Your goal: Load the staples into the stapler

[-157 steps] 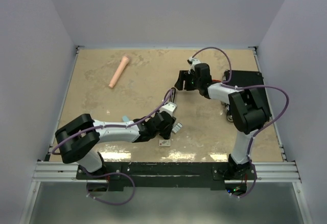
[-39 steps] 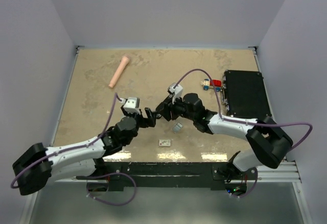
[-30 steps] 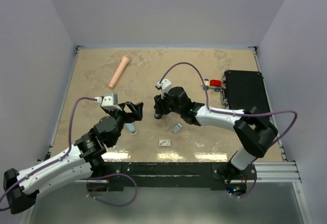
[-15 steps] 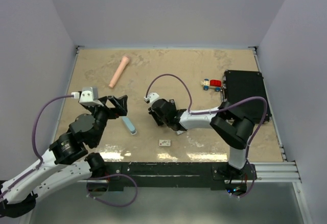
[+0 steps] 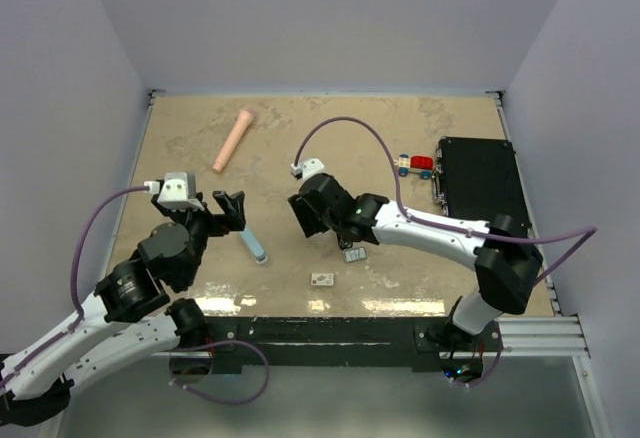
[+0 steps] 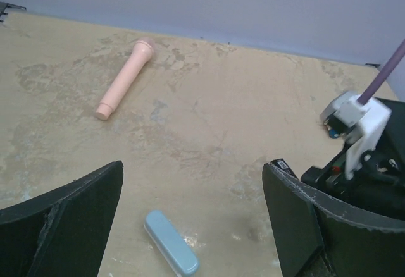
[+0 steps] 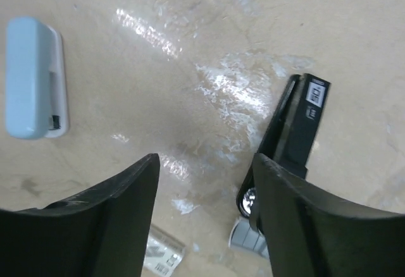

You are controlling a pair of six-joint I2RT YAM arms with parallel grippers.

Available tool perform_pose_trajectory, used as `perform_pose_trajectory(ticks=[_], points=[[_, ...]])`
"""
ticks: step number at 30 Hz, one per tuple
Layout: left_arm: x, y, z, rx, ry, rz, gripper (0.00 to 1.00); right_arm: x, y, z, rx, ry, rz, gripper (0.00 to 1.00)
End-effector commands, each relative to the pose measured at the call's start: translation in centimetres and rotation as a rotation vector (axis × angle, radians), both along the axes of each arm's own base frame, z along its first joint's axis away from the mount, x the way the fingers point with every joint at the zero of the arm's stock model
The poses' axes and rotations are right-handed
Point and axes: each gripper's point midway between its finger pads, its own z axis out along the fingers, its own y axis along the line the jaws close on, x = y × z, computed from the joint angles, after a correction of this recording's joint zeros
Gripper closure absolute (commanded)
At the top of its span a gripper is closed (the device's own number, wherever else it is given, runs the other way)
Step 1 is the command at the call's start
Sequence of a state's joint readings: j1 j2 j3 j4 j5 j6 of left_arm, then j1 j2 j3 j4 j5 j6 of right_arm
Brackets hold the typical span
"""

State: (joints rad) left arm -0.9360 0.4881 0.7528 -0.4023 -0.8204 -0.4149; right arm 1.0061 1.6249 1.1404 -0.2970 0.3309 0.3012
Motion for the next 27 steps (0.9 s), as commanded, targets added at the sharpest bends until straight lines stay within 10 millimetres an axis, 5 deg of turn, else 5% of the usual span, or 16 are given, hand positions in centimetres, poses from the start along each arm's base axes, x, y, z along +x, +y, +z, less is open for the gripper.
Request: perform_pose_trajectory(ticks=[1,9,27], points=[[-0.2,1.2,1.1,0.084,0.000,0.021,0.04,-0.9,-4.6,2.5,-0.105,0.077,-0.158,0.27],[-0.2,2.1,0.0,0.109,0.000,0.056,0.05,-1.8,-5.6,0.2,-0.185,0.203,-0.167,0.28],[0.3,1.4,-1.2,0.126,0.013,0.019,0.05,-0.6,-7.2,-5.0,-0.201,0.298,-0.210,0.84]])
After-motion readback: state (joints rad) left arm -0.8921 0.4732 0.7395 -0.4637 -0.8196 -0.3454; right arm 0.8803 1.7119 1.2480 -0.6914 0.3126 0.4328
